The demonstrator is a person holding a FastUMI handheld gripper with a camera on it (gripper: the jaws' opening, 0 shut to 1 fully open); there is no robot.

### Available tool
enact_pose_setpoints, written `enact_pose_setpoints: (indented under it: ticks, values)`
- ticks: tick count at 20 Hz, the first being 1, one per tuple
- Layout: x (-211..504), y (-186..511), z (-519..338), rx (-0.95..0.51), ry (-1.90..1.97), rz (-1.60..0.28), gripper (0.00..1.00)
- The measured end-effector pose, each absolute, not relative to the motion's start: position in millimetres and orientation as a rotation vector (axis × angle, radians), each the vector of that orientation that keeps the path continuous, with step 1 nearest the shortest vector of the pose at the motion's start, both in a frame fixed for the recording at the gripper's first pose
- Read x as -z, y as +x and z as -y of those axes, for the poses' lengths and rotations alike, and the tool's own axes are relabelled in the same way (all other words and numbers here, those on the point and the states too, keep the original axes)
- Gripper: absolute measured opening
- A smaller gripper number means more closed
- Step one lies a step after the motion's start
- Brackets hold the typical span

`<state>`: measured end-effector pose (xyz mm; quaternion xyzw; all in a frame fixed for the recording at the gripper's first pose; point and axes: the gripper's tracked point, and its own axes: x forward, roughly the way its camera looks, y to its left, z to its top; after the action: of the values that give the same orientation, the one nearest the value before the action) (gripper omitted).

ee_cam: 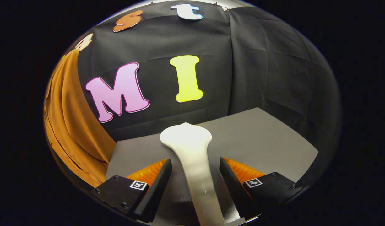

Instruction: Iron the clothes twice with a garment steamer, once on the left side and once on the right side.

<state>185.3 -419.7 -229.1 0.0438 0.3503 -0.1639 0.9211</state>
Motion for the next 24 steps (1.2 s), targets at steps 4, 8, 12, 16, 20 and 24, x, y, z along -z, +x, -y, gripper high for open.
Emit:
enact_pose_setpoints:
  ticks: [4, 8, 12, 16, 20, 24]
  values:
    - [241.6, 189.2, 420.2, 0.331, 0.091, -0.777, 0.85]
    - [252.6, 186.4, 417.3, 0.314, 0.08, -0.822, 0.6]
    - [242.3, 186.5, 421.6, 0.316, 0.098, -0.796, 0.5]
    - [216.5, 180.7, 431.0, 0.355, 0.1, -0.717, 0.49]
    - [188.4, 171.8, 426.6, 0.376, 0.068, -0.651, 0.49]
    - [162.9, 157.2, 418.2, 0.415, 0.042, -0.599, 0.49]
